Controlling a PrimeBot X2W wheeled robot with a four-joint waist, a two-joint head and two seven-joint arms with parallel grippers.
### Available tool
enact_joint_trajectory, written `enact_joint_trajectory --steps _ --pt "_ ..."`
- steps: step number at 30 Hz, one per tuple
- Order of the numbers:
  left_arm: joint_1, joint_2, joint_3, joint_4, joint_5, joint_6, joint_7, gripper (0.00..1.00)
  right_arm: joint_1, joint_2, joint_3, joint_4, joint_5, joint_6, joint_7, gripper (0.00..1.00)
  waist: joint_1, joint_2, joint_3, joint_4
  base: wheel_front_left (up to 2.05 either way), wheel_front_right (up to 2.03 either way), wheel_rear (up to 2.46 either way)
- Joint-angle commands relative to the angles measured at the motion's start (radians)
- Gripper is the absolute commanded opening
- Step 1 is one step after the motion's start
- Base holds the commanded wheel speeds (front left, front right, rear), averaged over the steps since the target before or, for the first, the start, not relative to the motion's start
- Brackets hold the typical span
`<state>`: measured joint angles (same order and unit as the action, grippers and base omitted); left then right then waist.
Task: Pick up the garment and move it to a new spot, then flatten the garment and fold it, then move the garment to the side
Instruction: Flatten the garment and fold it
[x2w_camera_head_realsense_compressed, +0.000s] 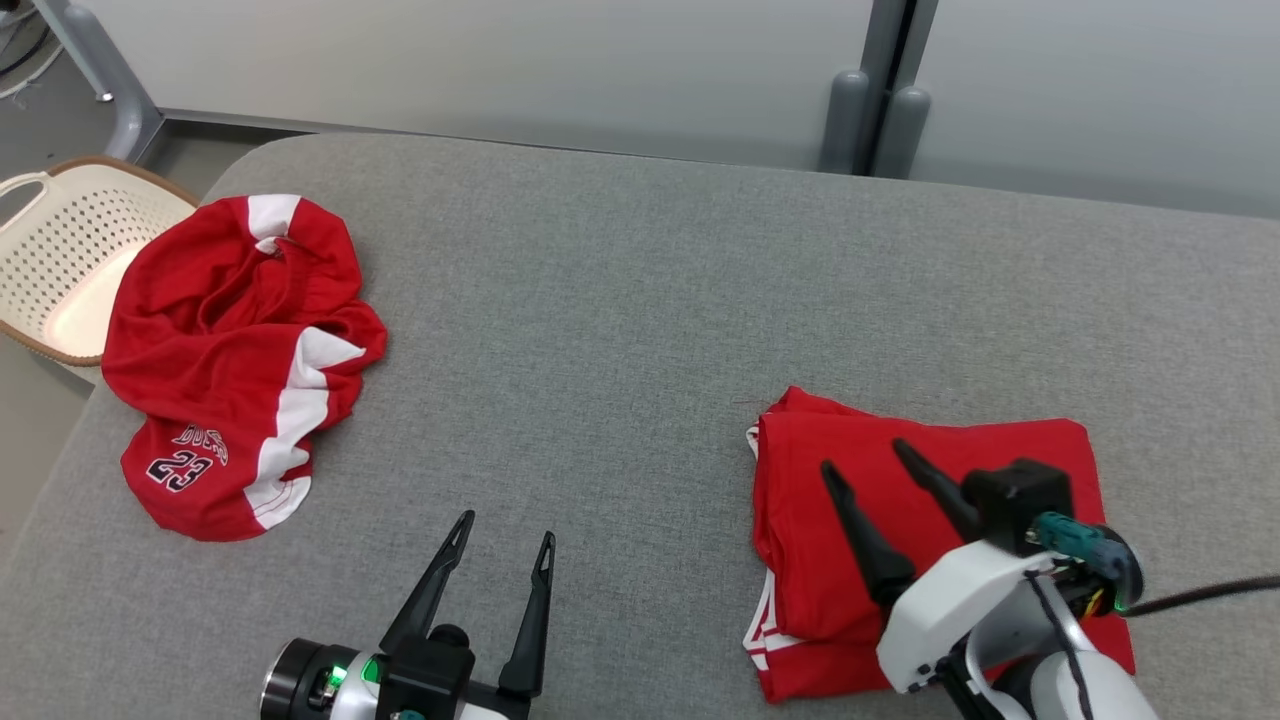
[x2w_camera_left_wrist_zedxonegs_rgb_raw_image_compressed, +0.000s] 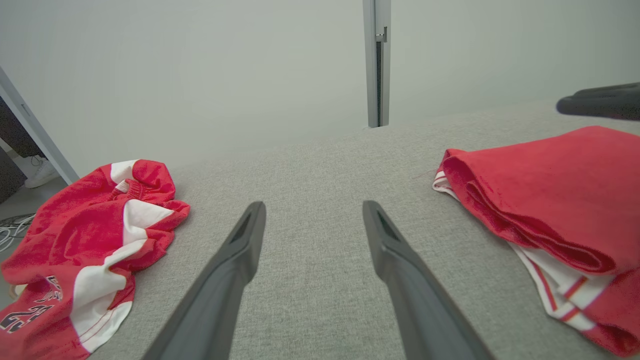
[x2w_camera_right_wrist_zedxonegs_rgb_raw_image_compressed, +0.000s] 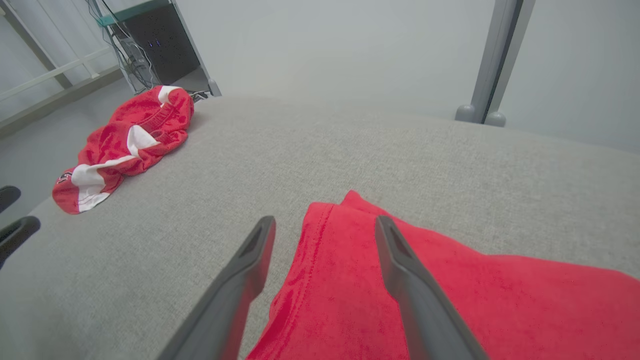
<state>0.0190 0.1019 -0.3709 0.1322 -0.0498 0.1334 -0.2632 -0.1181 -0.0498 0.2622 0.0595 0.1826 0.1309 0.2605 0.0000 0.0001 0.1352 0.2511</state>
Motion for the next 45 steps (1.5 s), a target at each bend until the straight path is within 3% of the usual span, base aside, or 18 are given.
enact_joint_trajectory --steps 1,7,11,16,27,45 --pt "0.008 0.000 0.008 -0.002 -0.002 0.003 -0.002 1.00 0.016 -0.002 -0.021 -0.016 -0.018 0.000 -0.021 1.00 0.0000 -0.0001 -0.016 -0.015 0.00 0.00 0.00" --pt "0.041 -0.008 0.051 -0.021 -0.038 0.010 -0.002 1.00 0.052 -0.052 -0.072 -0.023 -0.062 0.000 -0.181 1.00 0.0000 -0.0001 -0.081 -0.070 0.00 0.00 0.00" --pt "0.070 -0.010 0.098 -0.030 -0.032 0.042 -0.002 1.00 0.083 -0.068 -0.106 0.078 -0.073 0.000 -0.340 1.00 0.0000 -0.0001 -0.133 -0.111 0.00 0.00 0.00" --pt "0.111 -0.009 0.144 -0.054 -0.031 0.046 -0.002 1.00 0.080 -0.069 -0.094 0.221 -0.104 0.000 -0.512 1.00 0.0000 -0.0001 -0.172 -0.154 0.00 0.00 0.00" --pt "0.214 -0.025 0.213 -0.101 -0.018 0.009 -0.002 1.00 0.155 -0.040 -0.156 0.220 -0.071 0.000 -0.527 1.00 0.0000 -0.0001 -0.215 -0.178 0.00 0.00 0.00" --pt "0.214 -0.039 0.221 -0.082 0.021 -0.018 -0.002 1.00 0.177 -0.033 -0.172 0.245 -0.082 0.000 -0.527 1.00 0.0000 -0.0001 -0.224 -0.165 0.00 0.00 0.00"
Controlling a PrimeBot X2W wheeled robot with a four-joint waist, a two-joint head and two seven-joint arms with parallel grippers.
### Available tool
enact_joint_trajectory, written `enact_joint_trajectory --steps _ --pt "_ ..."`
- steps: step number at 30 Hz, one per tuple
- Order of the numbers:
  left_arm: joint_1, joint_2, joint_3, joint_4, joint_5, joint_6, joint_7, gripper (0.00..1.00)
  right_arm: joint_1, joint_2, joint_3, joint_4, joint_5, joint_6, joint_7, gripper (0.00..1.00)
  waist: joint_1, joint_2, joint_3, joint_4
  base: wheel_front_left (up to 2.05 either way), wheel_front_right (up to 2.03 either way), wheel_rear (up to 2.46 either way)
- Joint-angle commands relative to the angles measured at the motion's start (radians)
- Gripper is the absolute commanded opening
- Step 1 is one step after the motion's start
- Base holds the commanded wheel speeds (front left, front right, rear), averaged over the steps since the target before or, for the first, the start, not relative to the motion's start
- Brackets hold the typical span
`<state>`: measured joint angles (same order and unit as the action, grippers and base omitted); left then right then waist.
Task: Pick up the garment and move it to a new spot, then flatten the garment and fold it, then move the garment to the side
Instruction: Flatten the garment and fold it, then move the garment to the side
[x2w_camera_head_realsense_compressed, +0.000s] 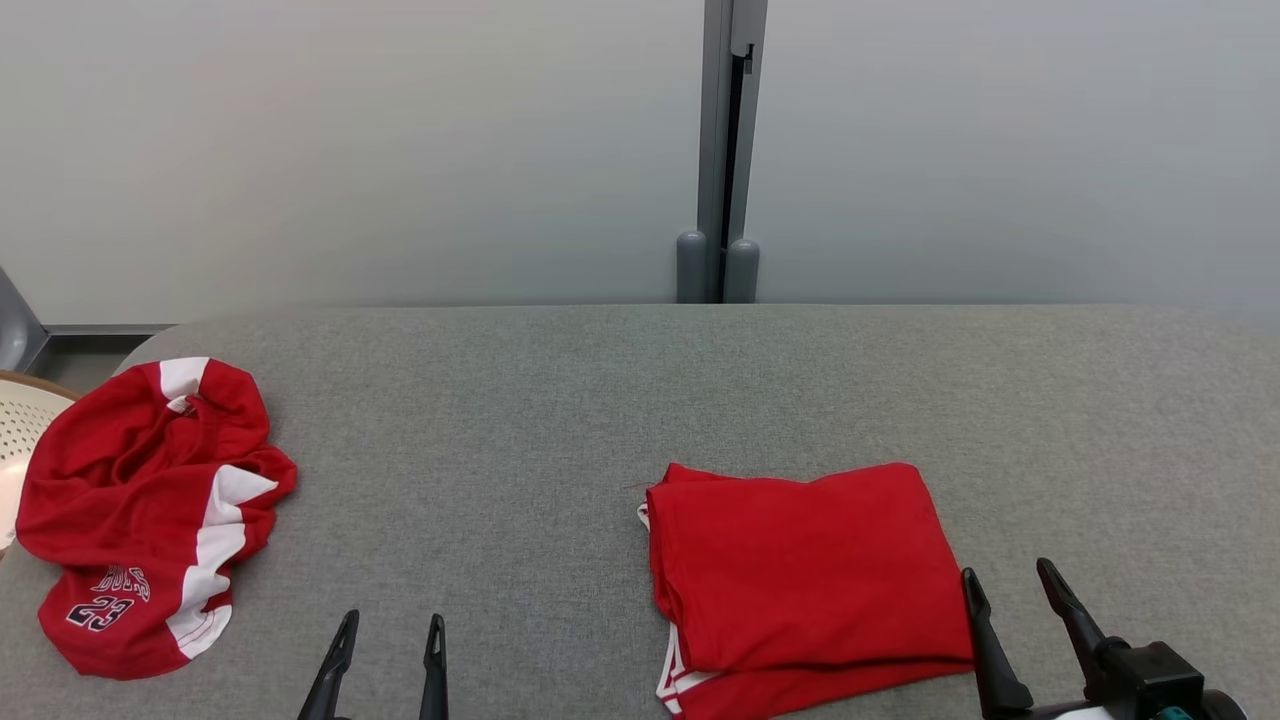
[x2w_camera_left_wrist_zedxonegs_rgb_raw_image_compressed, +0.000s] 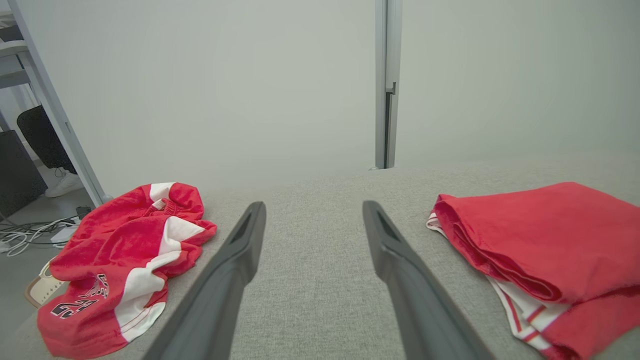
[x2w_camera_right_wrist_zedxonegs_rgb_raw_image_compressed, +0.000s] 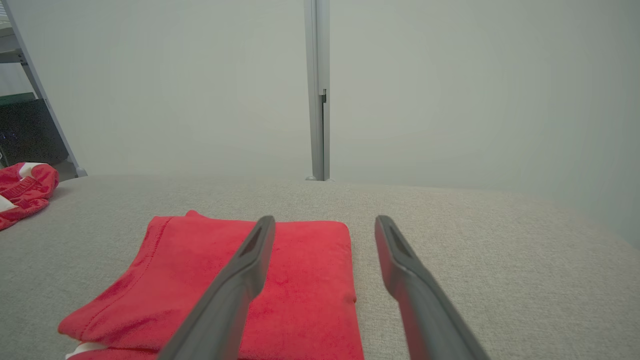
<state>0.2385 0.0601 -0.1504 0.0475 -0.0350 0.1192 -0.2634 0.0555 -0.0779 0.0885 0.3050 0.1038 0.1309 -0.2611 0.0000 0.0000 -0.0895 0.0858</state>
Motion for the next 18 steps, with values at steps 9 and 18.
enact_joint_trajectory --steps 9,18 --pt "-0.026 0.001 -0.016 0.021 0.020 -0.021 -0.002 1.00 -0.022 -0.023 -0.003 0.012 0.024 0.000 -0.006 1.00 0.0000 0.0000 0.017 0.009 0.00 0.00 0.00" --pt "-0.084 0.002 -0.076 0.035 0.044 -0.064 -0.002 1.00 -0.216 -0.138 0.101 0.281 0.235 0.000 0.009 1.00 0.0000 0.0000 0.095 0.036 0.00 0.00 0.00"
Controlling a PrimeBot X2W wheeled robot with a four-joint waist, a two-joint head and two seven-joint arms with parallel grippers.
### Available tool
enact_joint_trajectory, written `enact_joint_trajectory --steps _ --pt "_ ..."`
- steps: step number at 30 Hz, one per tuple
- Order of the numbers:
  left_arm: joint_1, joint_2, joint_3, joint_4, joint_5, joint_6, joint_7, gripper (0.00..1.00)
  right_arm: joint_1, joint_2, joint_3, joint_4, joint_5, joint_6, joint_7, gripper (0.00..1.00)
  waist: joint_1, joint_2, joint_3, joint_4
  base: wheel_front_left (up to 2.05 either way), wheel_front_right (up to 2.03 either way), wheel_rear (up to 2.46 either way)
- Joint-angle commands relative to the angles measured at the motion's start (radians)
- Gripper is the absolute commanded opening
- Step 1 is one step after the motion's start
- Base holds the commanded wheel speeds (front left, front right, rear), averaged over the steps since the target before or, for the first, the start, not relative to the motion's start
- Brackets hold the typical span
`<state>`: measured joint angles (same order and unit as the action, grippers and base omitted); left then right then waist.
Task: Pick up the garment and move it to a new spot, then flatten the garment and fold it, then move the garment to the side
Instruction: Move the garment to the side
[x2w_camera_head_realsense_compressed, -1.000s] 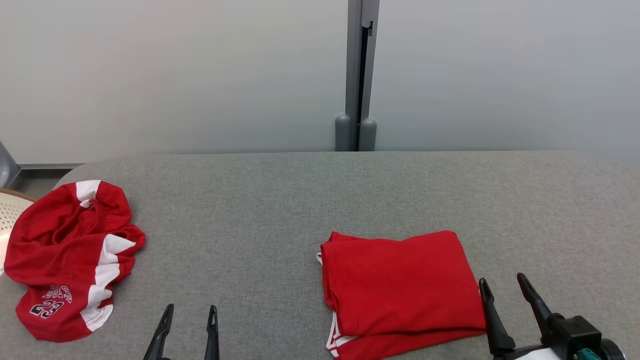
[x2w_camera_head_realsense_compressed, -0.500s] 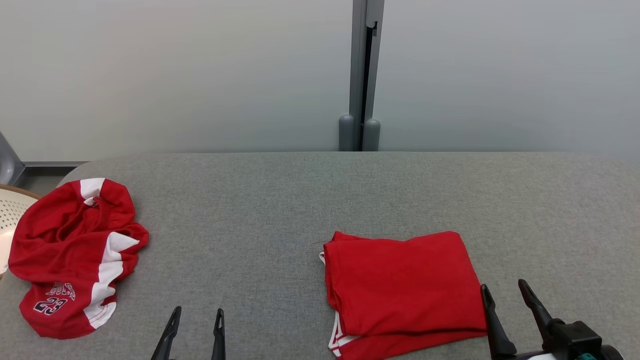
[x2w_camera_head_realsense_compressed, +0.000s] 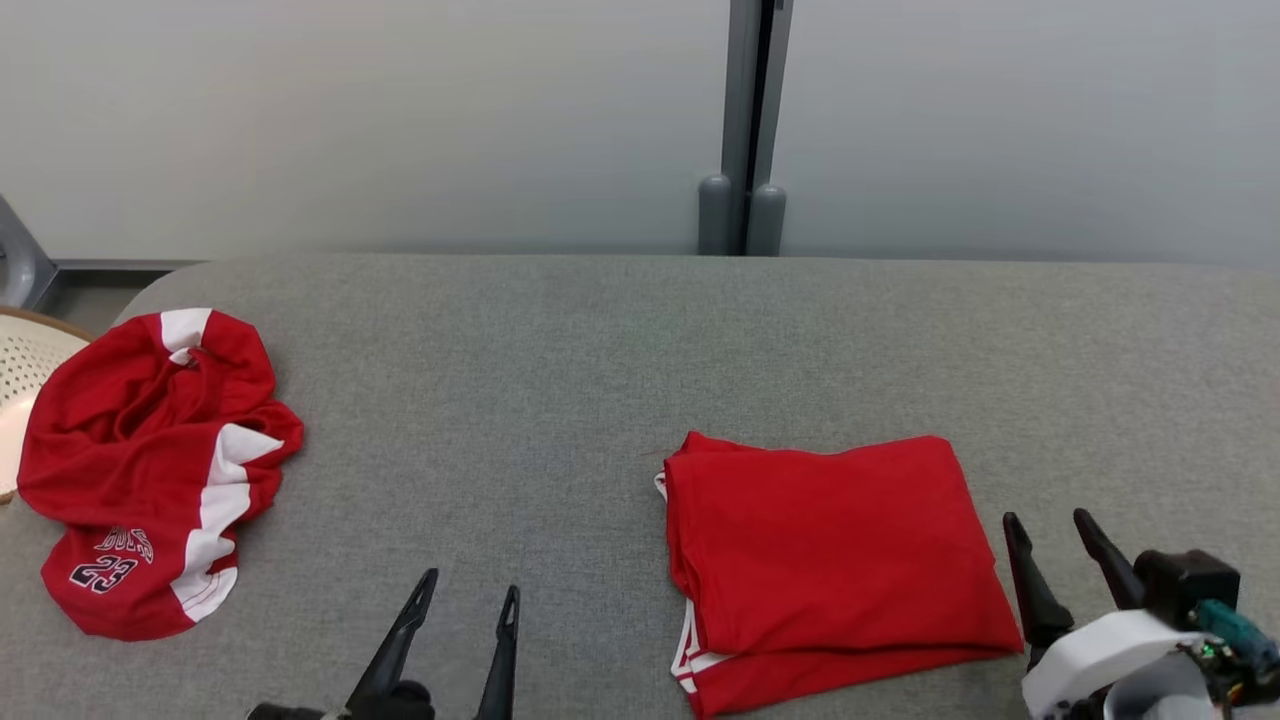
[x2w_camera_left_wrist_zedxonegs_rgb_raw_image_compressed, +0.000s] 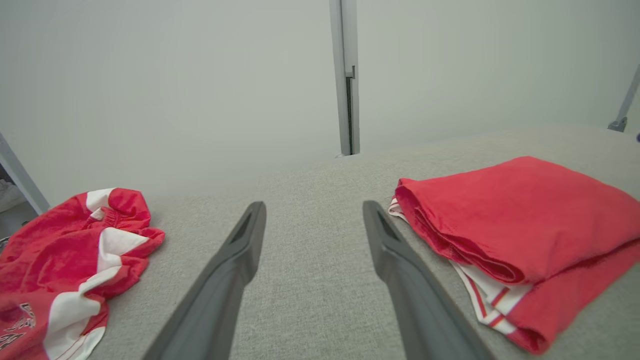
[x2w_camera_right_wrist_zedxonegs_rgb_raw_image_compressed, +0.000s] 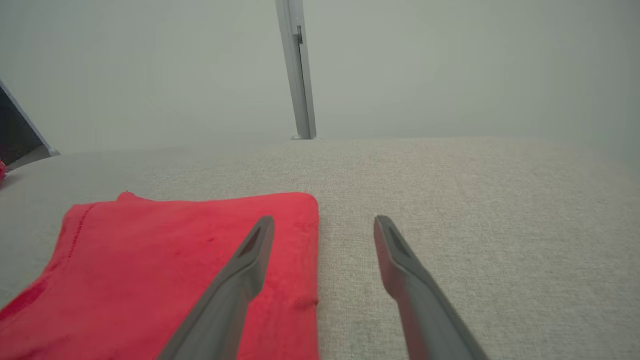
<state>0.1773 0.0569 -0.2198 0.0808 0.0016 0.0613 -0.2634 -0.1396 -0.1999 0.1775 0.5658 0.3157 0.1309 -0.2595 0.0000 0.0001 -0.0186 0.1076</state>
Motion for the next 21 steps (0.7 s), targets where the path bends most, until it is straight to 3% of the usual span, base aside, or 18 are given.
enact_joint_trajectory --steps 1,7,13,14,15,16,21 --pt "-0.041 0.005 -0.013 0.003 0.010 -0.008 -0.002 1.00 -0.052 -0.035 0.031 0.044 0.048 0.000 0.012 1.00 0.0000 -0.0001 0.039 0.021 0.00 0.00 0.00" --pt "-0.123 0.001 -0.049 -0.008 -0.001 -0.008 -0.002 1.00 -0.173 -0.117 0.143 0.158 0.162 0.000 0.054 1.00 0.0000 -0.0001 0.121 0.058 0.00 0.00 0.00" --pt "-0.153 -0.001 -0.061 0.001 -0.014 0.002 -0.002 1.00 -0.212 -0.131 0.243 0.215 0.238 0.000 0.100 1.00 0.0000 -0.0001 0.167 0.077 0.00 0.00 0.00" --pt "-0.156 -0.001 -0.062 0.001 -0.014 0.002 -0.002 1.00 -0.214 -0.133 0.259 0.219 0.255 0.000 0.109 0.84 0.0000 -0.0001 0.174 0.079 0.00 0.00 0.00" --pt "-0.157 -0.001 -0.063 0.001 -0.015 0.003 -0.002 1.00 -0.220 -0.140 0.281 0.223 0.268 0.000 0.119 0.37 0.0000 -0.0001 0.181 0.080 0.00 0.00 0.00" --pt "-0.160 -0.002 -0.064 0.000 -0.016 0.006 -0.002 1.00 -0.223 -0.145 0.299 0.225 0.280 0.000 0.123 0.00 0.0000 -0.0001 0.188 0.079 0.00 0.00 0.00" --pt "-0.183 -0.002 -0.064 -0.011 -0.016 0.010 -0.002 1.00 -0.300 -0.203 0.304 0.241 0.298 -0.002 0.063 0.00 0.0000 -0.0001 0.229 0.058 0.00 0.00 0.00"
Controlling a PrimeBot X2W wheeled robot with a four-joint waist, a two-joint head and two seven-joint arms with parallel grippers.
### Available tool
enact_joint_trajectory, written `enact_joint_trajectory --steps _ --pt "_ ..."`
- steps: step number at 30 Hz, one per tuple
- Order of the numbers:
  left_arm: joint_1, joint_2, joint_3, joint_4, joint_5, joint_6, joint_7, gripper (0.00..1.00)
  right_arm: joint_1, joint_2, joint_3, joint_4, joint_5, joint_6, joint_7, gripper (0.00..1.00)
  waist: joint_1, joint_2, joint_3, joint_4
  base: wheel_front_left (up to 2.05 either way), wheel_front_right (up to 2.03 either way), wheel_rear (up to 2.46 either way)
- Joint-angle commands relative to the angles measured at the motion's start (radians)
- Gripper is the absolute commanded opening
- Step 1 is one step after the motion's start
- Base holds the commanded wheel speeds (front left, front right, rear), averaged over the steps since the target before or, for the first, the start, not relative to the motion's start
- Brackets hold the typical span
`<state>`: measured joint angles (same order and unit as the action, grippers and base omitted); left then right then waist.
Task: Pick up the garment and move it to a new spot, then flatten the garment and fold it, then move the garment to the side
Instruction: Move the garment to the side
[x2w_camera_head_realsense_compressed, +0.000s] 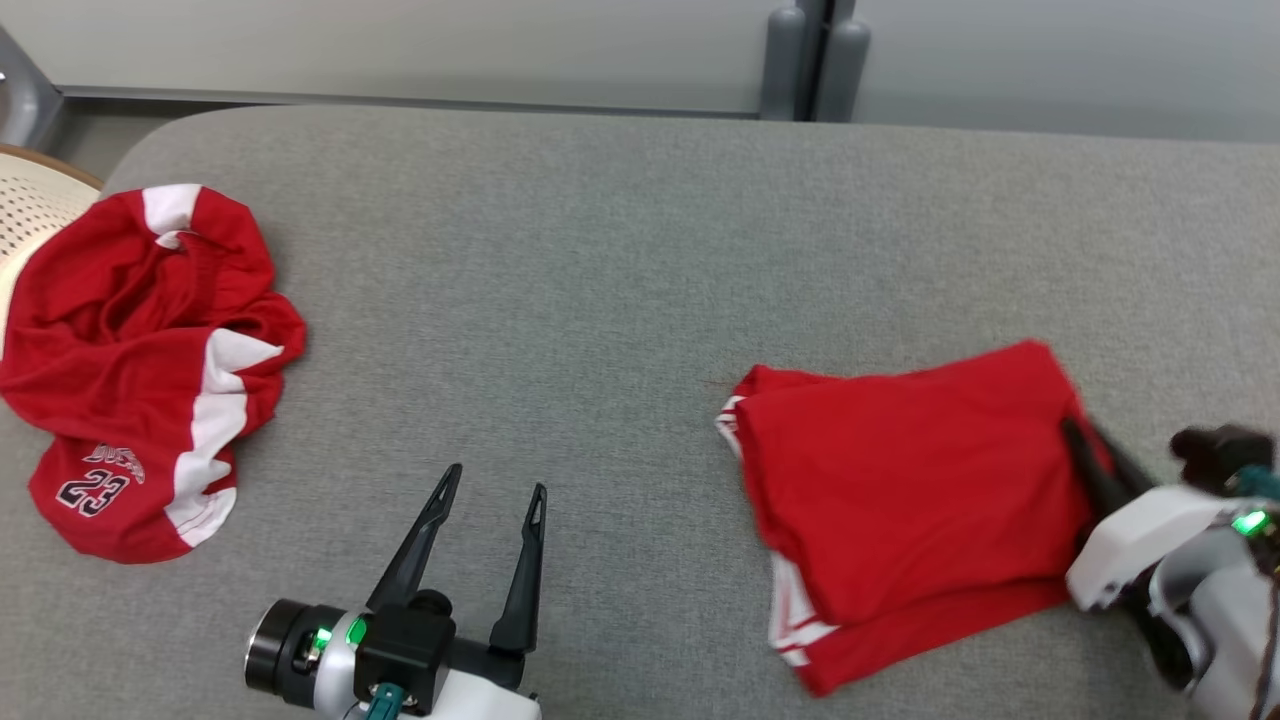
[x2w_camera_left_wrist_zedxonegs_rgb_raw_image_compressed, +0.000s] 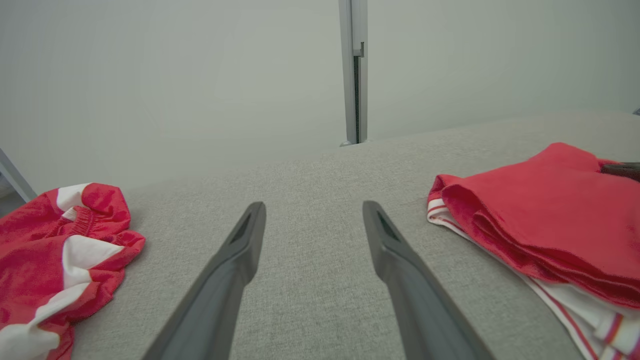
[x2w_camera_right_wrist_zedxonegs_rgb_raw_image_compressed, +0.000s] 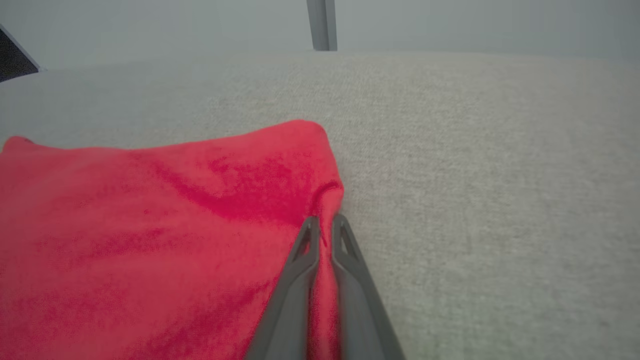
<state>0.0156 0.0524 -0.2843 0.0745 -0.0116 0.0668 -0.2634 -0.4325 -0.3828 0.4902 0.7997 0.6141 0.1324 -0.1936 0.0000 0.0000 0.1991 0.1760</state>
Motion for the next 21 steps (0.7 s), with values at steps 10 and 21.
enact_joint_trajectory --steps 10,21 --pt "-0.139 0.019 -0.024 -0.069 0.032 -0.013 -0.001 1.00 -0.250 -0.172 -0.188 0.061 -0.068 -0.003 -0.069 0.00 0.0000 0.0000 0.199 -0.084 0.00 0.00 0.00" --pt "-0.262 0.064 -0.063 -0.188 0.054 -0.017 -0.001 1.00 -0.383 -0.340 -0.411 0.074 -0.213 -0.003 -0.073 0.00 0.0000 0.0000 0.352 -0.121 0.00 0.00 0.00"
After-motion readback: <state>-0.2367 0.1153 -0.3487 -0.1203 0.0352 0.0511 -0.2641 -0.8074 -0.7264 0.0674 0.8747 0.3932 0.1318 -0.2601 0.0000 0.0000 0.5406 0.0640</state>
